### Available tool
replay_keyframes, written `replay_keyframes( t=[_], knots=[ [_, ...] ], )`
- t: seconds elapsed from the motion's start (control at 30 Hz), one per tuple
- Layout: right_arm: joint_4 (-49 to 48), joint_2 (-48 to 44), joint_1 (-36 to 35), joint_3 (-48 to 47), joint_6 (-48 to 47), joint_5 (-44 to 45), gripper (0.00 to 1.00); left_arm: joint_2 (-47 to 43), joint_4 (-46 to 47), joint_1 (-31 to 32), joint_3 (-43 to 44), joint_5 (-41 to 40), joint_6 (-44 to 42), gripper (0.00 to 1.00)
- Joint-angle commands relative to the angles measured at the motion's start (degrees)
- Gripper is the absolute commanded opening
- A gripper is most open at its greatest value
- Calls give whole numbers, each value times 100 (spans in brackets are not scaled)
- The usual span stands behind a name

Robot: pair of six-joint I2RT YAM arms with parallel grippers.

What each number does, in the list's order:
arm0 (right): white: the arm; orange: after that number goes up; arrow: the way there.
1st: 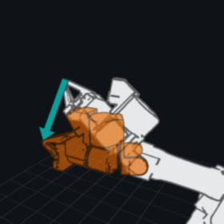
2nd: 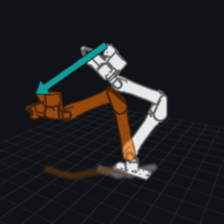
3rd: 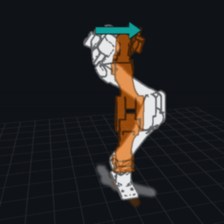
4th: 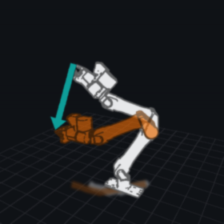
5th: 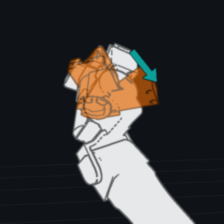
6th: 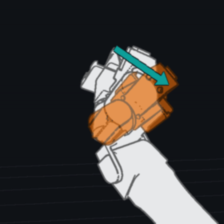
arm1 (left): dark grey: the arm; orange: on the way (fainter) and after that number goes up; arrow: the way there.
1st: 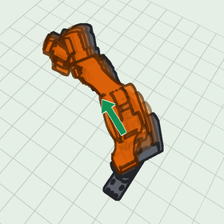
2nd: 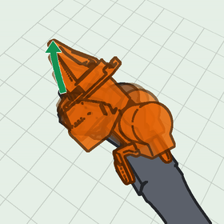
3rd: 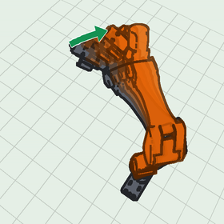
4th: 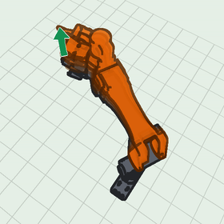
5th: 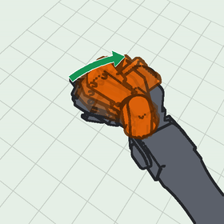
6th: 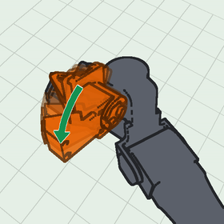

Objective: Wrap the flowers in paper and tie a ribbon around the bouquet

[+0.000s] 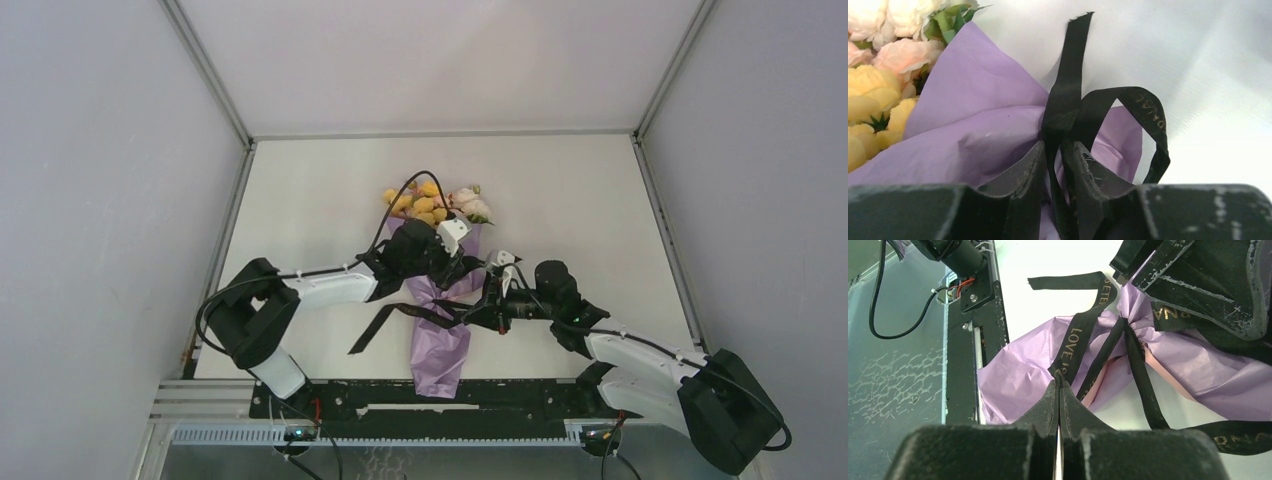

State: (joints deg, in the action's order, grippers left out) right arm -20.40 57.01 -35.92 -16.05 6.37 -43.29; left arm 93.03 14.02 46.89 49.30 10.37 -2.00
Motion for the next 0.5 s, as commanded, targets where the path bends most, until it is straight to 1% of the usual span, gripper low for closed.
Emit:
replay_keyframes(
  t=[0.0,0.07,0.1,0.13,0.2,0.33,0.47],
  knots=[
    [-298,-21,76,2,91,-230,0,105,343,46,83,217,-135,25],
    [-281,-22,98,-3,106,-241,0,83,349,47,105,221,-225,13],
    [-273,-30,113,-3,109,-235,0,20,338,42,95,242,-276,4],
    [-271,-40,131,-3,110,-245,0,-70,333,40,62,275,-320,0],
    [-283,-63,161,-3,123,-270,0,-305,343,42,-50,379,-446,0],
    [-285,-85,198,-27,124,-303,0,-807,282,25,-214,267,-579,0],
    [-218,-91,224,-68,112,-295,0,-1225,-182,-17,-307,531,-705,0]
  ],
)
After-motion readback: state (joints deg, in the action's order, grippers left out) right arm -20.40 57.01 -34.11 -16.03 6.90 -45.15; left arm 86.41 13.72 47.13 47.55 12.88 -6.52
